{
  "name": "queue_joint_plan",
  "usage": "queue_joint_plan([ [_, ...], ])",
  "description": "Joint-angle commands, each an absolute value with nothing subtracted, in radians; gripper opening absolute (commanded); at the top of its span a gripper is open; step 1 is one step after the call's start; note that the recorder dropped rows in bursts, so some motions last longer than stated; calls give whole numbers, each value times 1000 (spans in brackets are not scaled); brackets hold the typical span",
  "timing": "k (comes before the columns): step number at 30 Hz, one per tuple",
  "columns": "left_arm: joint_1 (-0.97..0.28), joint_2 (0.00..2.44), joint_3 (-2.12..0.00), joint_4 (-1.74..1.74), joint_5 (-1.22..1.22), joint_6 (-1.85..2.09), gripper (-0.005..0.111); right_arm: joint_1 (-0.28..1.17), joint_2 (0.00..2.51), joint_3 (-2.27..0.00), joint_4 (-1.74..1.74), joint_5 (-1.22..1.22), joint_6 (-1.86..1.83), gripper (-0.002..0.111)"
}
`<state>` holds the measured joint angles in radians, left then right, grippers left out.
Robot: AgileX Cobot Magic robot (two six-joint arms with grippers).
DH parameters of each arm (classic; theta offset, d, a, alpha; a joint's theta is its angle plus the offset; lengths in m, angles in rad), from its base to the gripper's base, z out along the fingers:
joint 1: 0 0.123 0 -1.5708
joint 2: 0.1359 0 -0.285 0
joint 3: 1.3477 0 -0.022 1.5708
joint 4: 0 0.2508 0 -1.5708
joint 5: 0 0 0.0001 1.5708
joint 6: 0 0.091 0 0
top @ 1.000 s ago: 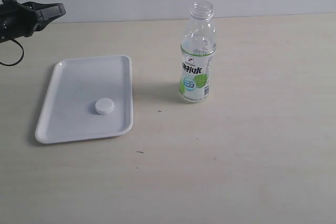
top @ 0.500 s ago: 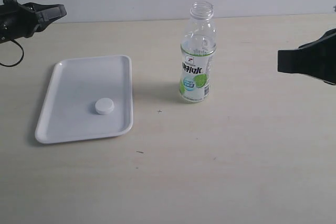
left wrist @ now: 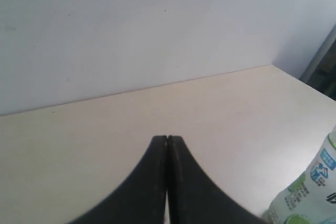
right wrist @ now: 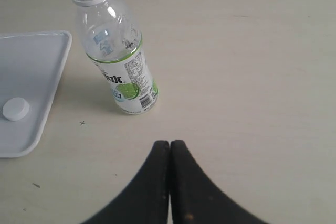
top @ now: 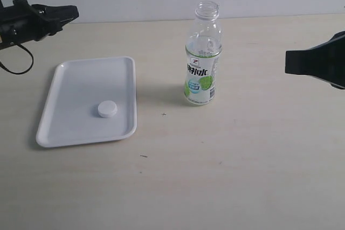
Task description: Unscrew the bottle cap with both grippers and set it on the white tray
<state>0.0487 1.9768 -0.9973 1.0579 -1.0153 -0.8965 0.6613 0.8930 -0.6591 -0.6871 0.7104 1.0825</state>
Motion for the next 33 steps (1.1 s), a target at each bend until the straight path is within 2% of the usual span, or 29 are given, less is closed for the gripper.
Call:
queue_joint_plan([
  [1, -20, 1865, -925, 889, -867, -761, 0, 662, 886, -656, -689, 708, 1083, 0],
  [5, -98, 1760, -838, 688, -779, -568, 0, 662, 886, -656, -689, 708, 1083, 0],
  [15, -250, 1575, -597, 245, -837, -182, 0, 662, 886, -656, -689, 708, 1083, 0],
  [24, -257, 1441, -381, 246, -1061, -162, 0, 662, 886, -656, -689, 708, 1083, 0],
  [33, -257, 1222, -202, 184, -1103, -58, 0, 662, 886, -656, -689, 708, 1083, 0],
])
